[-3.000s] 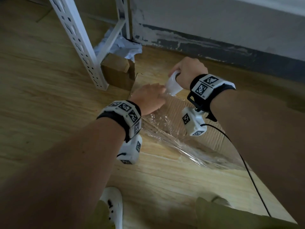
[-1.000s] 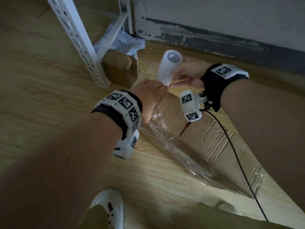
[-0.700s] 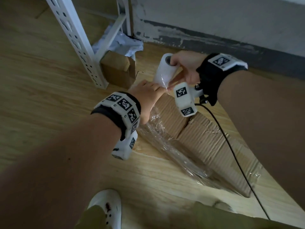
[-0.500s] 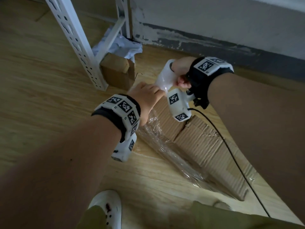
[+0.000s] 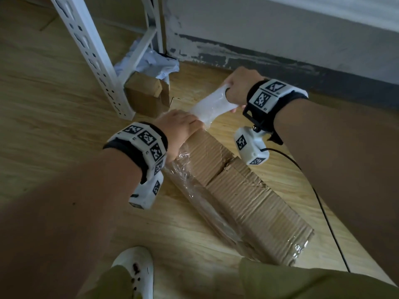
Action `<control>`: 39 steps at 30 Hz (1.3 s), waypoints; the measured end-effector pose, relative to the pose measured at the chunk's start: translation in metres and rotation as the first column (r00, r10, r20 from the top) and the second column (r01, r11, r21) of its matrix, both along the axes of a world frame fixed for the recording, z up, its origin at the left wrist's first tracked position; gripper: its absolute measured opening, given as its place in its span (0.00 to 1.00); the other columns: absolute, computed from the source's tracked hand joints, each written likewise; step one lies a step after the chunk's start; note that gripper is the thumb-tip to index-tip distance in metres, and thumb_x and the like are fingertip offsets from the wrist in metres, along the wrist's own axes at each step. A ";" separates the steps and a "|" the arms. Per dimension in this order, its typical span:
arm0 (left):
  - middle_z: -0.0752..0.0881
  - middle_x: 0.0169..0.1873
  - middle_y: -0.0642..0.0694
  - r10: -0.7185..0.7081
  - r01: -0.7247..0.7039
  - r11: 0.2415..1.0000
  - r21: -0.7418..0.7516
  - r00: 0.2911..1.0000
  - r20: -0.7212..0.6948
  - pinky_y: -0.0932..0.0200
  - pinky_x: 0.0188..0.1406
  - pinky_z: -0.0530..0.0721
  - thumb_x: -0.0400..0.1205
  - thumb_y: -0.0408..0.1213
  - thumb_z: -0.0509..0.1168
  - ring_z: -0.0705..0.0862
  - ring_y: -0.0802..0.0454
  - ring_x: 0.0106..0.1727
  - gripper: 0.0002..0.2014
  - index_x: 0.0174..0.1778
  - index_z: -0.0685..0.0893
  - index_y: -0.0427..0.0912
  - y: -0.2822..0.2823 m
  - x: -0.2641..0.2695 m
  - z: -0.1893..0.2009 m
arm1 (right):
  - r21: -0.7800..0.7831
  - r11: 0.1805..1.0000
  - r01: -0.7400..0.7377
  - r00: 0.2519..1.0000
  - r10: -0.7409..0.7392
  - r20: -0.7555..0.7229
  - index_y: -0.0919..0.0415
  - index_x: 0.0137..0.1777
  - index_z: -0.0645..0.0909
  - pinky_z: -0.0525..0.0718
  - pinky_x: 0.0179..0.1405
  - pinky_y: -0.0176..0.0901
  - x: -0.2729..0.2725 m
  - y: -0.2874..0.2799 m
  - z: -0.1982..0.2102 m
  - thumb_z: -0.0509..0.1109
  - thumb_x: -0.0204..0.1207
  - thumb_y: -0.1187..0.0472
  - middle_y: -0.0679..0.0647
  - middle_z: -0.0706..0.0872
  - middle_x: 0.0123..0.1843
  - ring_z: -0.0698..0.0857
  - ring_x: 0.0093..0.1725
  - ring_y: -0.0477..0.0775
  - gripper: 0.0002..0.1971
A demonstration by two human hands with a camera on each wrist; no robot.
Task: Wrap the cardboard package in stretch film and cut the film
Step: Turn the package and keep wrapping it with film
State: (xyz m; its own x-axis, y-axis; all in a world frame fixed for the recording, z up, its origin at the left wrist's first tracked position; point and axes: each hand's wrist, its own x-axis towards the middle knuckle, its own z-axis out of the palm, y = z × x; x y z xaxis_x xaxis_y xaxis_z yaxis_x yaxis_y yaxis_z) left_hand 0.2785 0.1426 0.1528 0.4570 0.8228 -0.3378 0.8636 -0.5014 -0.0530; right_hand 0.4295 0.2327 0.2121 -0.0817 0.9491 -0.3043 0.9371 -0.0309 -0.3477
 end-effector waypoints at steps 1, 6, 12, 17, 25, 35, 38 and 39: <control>0.70 0.70 0.51 -0.003 0.003 1.000 0.001 1.000 0.003 0.52 0.77 0.62 0.59 0.35 0.79 0.69 0.50 0.72 0.47 0.74 0.64 0.47 0.000 -0.001 0.001 | 0.019 0.999 -0.027 1.000 0.027 -0.002 0.64 0.63 0.84 0.88 0.50 0.49 -0.002 -0.002 0.000 0.58 0.80 0.67 0.61 0.89 0.51 0.88 0.52 0.60 0.17; 0.71 0.67 0.50 -0.002 0.002 1.000 -0.014 0.999 -0.043 0.49 0.73 0.67 0.62 0.35 0.78 0.72 0.49 0.69 0.45 0.74 0.63 0.45 -0.005 0.005 0.005 | 0.071 0.996 -0.055 0.997 0.051 0.052 0.61 0.63 0.84 0.88 0.53 0.52 -0.014 -0.007 -0.001 0.59 0.80 0.66 0.60 0.89 0.49 0.89 0.50 0.60 0.16; 0.71 0.70 0.51 0.030 -0.030 1.000 0.002 1.000 -0.009 0.48 0.74 0.67 0.68 0.40 0.77 0.71 0.49 0.72 0.39 0.74 0.65 0.49 -0.013 0.000 0.009 | 0.051 0.999 0.013 0.999 -0.014 0.033 0.63 0.60 0.85 0.89 0.53 0.54 -0.001 -0.012 -0.006 0.59 0.80 0.65 0.62 0.89 0.53 0.89 0.51 0.60 0.15; 0.72 0.69 0.47 0.087 -0.086 0.995 -0.053 0.996 0.023 0.46 0.73 0.69 0.71 0.36 0.74 0.71 0.47 0.71 0.36 0.74 0.67 0.46 -0.018 -0.002 0.012 | 0.107 0.992 -0.065 0.997 0.062 0.035 0.58 0.60 0.86 0.89 0.52 0.54 -0.005 -0.024 -0.007 0.60 0.78 0.65 0.60 0.89 0.50 0.89 0.49 0.62 0.17; 0.71 0.71 0.46 0.119 -0.116 0.991 -0.069 0.992 0.040 0.51 0.70 0.73 0.71 0.33 0.72 0.71 0.47 0.72 0.39 0.78 0.63 0.45 -0.025 -0.006 0.011 | 0.190 0.961 -0.202 0.977 0.183 0.113 0.53 0.63 0.84 0.84 0.54 0.51 -0.018 -0.033 -0.003 0.60 0.78 0.66 0.58 0.87 0.60 0.85 0.58 0.63 0.18; 0.61 0.78 0.48 0.159 -0.159 0.987 -0.020 0.987 -0.007 0.42 0.79 0.61 0.71 0.33 0.73 0.58 0.45 0.81 0.39 0.77 0.63 0.49 -0.014 -0.026 -0.001 | -0.024 0.989 0.143 0.988 -0.144 -0.053 0.63 0.32 0.76 0.77 0.27 0.40 -0.014 -0.016 -0.007 0.60 0.80 0.58 0.51 0.77 0.11 0.81 0.29 0.53 0.15; 0.71 0.70 0.45 0.371 -0.329 0.904 -0.274 0.921 0.117 0.48 0.70 0.71 0.71 0.28 0.71 0.70 0.45 0.72 0.29 0.68 0.74 0.47 -0.007 -0.022 0.012 | -0.075 0.986 0.149 0.985 -0.155 -0.081 0.62 0.33 0.78 0.79 0.31 0.40 -0.012 -0.017 -0.010 0.60 0.79 0.57 0.54 0.83 0.19 0.82 0.32 0.53 0.15; 0.76 0.63 0.44 0.474 -0.395 0.851 -0.346 0.861 0.184 0.52 0.61 0.76 0.74 0.28 0.69 0.75 0.46 0.64 0.20 0.62 0.79 0.44 -0.005 -0.018 0.018 | -0.101 0.983 0.151 0.981 -0.162 -0.109 0.62 0.34 0.78 0.80 0.35 0.41 -0.013 -0.019 -0.012 0.60 0.78 0.57 0.55 0.84 0.22 0.83 0.34 0.54 0.14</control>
State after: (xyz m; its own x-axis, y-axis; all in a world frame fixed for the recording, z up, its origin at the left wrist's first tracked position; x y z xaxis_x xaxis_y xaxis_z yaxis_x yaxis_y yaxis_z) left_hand 0.2603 0.1372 0.1706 0.1770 0.8409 -0.5115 0.9584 -0.0290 0.2840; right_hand 0.4166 0.2138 0.2001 0.0255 0.9214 -0.3879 0.8714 -0.2107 -0.4430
